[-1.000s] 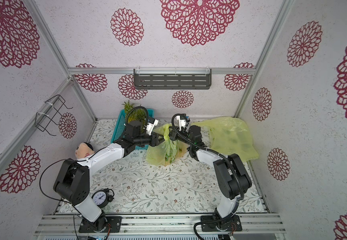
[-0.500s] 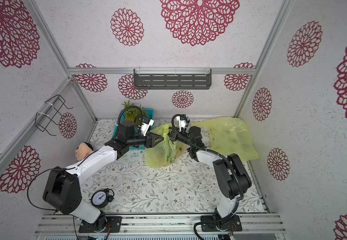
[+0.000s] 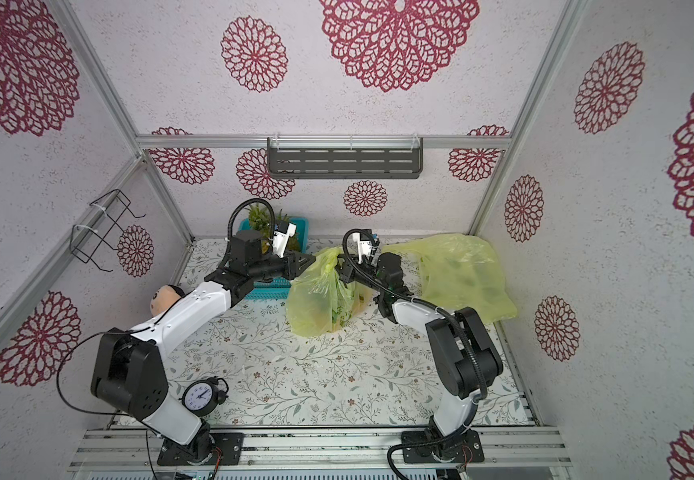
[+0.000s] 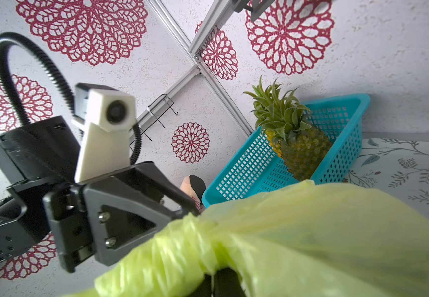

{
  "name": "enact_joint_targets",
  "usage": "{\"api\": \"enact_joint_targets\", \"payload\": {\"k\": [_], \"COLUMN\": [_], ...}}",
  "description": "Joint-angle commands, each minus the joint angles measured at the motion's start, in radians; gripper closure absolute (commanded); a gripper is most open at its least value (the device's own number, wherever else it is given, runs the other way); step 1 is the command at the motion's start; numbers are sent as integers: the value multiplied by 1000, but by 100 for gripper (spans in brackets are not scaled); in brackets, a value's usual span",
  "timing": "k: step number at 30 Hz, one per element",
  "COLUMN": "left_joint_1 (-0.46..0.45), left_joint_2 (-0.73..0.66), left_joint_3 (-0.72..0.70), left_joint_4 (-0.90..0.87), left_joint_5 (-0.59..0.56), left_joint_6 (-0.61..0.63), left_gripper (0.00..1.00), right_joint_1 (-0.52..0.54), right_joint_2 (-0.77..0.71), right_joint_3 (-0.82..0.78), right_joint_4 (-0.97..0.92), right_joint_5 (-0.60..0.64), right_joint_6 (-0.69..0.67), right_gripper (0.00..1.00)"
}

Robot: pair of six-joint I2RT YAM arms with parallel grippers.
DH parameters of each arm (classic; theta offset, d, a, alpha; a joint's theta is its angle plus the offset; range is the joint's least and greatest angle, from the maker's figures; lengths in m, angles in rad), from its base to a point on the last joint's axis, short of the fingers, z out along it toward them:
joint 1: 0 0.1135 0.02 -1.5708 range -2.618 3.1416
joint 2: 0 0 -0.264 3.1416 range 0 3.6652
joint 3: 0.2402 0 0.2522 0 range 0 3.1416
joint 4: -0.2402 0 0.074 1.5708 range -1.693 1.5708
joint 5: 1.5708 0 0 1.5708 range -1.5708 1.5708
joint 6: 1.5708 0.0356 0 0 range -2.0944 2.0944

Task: Place the pineapple into a plastic bag & tie a knot
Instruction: Cross the plastic bag at the center of the board.

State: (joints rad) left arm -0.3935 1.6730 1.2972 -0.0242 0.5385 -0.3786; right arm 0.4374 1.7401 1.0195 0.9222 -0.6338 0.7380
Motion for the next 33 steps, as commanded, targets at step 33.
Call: {"api": "enact_joint_targets", "payload": {"k": [33], "left_joint_1": [-79], "left_joint_2": [58], "left_joint_3": [-108], "left_joint_4": [161], "left_joint_5": [335], "left_joint_6": [1], "left_gripper": [85], "right_joint_1": [35], "right_joint_2": [-6], "right_joint_3": [34], "right_joint_4": [263], "right_joint_5": [-122], "right_joint_6": [156], "right_gripper": [100]}}
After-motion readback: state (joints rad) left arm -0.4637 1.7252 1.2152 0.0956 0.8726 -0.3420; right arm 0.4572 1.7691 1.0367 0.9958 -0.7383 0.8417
